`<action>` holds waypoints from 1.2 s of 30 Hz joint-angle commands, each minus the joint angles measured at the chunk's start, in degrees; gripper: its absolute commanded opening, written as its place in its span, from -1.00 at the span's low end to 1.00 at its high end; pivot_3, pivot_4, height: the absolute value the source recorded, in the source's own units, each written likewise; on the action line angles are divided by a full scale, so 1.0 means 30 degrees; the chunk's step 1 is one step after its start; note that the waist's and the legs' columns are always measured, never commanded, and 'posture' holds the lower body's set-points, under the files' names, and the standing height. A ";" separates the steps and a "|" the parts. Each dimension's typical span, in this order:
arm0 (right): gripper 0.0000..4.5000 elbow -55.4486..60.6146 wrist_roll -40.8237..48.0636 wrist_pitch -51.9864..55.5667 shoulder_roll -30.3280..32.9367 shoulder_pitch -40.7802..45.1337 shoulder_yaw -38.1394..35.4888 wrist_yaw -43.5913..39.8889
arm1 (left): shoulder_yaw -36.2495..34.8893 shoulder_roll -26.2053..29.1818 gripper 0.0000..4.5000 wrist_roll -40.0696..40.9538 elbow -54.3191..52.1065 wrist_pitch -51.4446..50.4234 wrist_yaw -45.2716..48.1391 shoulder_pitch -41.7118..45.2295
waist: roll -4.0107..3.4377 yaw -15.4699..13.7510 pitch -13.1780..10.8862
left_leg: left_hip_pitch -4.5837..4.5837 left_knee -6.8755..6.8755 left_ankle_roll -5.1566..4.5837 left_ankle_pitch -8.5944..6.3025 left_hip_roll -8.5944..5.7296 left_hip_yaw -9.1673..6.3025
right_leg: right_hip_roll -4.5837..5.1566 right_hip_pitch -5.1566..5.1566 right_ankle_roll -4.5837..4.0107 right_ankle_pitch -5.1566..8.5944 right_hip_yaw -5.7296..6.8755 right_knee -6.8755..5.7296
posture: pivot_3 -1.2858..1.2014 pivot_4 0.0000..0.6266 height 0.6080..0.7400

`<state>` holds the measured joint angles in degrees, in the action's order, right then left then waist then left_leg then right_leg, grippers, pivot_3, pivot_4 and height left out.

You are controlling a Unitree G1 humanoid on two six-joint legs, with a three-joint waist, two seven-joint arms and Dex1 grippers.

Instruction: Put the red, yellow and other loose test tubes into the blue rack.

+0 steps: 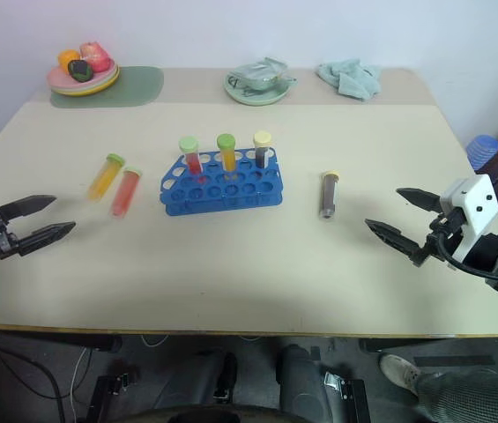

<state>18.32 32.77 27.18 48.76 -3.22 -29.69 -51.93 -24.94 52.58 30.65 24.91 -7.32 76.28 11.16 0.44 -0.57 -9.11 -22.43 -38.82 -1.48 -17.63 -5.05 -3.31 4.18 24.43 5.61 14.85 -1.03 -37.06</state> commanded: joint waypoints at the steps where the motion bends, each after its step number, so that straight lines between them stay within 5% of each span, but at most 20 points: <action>1: 0.91 -0.0026 0.0051 -0.0398 0.0173 0.0111 -0.0500 -0.0065 | -0.0274 0.0223 0.96 0.0078 -0.0447 -0.0067 0.0062 -0.0085 | 0.0000 -0.0003 0.0000 | 0.0000 0.0000 0.0000 0.0000 0.0000 -0.0001 | 0.0000 0.0000 0.0000 0.0000 0.0000 0.0001 | 0.03 -0.52 1.00; 22: 0.91 0.0079 -0.0708 0.1269 0.0756 0.2156 0.0755 0.1926 | -0.0096 -0.0832 0.96 0.0907 -0.2275 -0.1789 -0.0200 0.0190 | -0.0005 0.0020 -0.0003 | 0.0000 -0.0003 0.0001 0.0001 -0.0001 0.0003 | 0.0000 0.0001 0.0001 0.0000 -0.0002 -0.0003 | 0.03 -0.52 1.00; 28: 0.91 -0.1265 -0.1200 0.6247 0.0904 0.6744 0.4086 0.4782 | 0.1053 -0.1914 0.96 0.2334 -0.4674 -0.3621 0.0103 0.1433 | -0.0005 0.0054 -0.0003 | -0.0003 -0.0009 0.0010 0.0006 -0.0001 0.0001 | 0.0002 0.0005 0.0000 -0.0001 0.0000 -0.0007 | 0.03 -0.52 1.00; 36: 0.91 -0.8975 -0.1531 1.4219 -0.1199 1.6131 0.7667 0.6747 | 0.3399 -0.2722 0.96 0.2190 -0.6376 -0.3587 0.1584 0.3381 | -0.0022 0.0436 -0.0016 | -0.0029 -0.0008 0.0127 0.0077 -0.0005 0.0004 | 0.0001 0.0038 -0.0002 0.0000 0.0000 -0.0008 | 0.03 -0.52 1.00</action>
<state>-5.80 29.21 67.10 44.86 42.73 -6.76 -32.56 -15.34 44.24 37.54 7.39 -19.18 80.10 20.61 0.38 0.74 -9.16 -22.54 -38.85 -1.10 -17.40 -5.07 -3.29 4.18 24.56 5.60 14.85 -1.02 -37.08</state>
